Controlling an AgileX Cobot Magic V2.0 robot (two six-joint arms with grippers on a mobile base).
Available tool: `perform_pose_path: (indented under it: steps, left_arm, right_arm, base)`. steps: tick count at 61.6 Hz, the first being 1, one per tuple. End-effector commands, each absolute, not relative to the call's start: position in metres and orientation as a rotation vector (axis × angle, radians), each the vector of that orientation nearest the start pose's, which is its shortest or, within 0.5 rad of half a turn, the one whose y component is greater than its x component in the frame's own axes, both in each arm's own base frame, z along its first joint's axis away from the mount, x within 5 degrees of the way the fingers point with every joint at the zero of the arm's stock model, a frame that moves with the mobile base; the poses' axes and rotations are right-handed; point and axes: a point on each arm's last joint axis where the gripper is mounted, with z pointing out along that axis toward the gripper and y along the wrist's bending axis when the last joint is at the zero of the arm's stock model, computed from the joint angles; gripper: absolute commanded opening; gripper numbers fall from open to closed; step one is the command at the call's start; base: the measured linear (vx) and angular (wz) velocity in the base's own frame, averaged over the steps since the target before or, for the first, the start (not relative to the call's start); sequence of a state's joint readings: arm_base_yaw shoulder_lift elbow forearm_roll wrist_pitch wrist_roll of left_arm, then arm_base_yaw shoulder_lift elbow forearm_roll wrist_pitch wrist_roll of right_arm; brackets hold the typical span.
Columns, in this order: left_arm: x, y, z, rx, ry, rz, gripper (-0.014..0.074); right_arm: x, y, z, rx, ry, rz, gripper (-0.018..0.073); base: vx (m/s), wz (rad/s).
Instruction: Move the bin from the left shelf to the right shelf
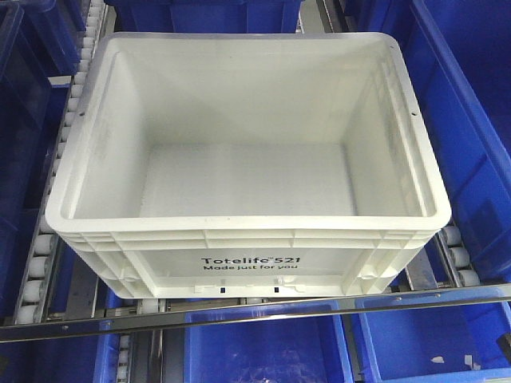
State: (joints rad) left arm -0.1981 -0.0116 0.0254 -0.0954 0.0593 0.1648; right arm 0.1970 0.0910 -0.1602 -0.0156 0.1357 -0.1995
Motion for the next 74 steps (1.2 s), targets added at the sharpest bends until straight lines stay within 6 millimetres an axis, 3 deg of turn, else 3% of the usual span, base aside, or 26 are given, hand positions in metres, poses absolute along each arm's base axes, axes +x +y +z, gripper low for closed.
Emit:
perform_pose_path:
  steps: [1,23,40,74]
  left_arm:
    - [0.053,-0.011,0.215,0.185,1.431,-0.116,-0.0009]
    - [0.053,-0.011,0.215,0.185,1.431,-0.116,-0.0009]
    - [0.053,-0.011,0.215,0.185,1.432,-0.116,-0.0009]
    - [0.053,-0.011,0.215,0.185,1.432,-0.116,-0.0009]
  right_arm:
    - [0.056,0.011,0.265,-0.304,1.433,-0.023,-0.0007]
    - [0.057,0.011,0.265,-0.310,1.433,-0.030,-0.0008]
    - [0.055,0.011,0.206,-0.265,1.394,0.015,-0.0008]
    - [0.055,0.011,0.204,-0.260,1.424,0.025,-0.0008]
  base:
    - [0.00,0.00]
    - [0.00,0.00]
    - [0.00,0.00]
    - [0.00,0.00]
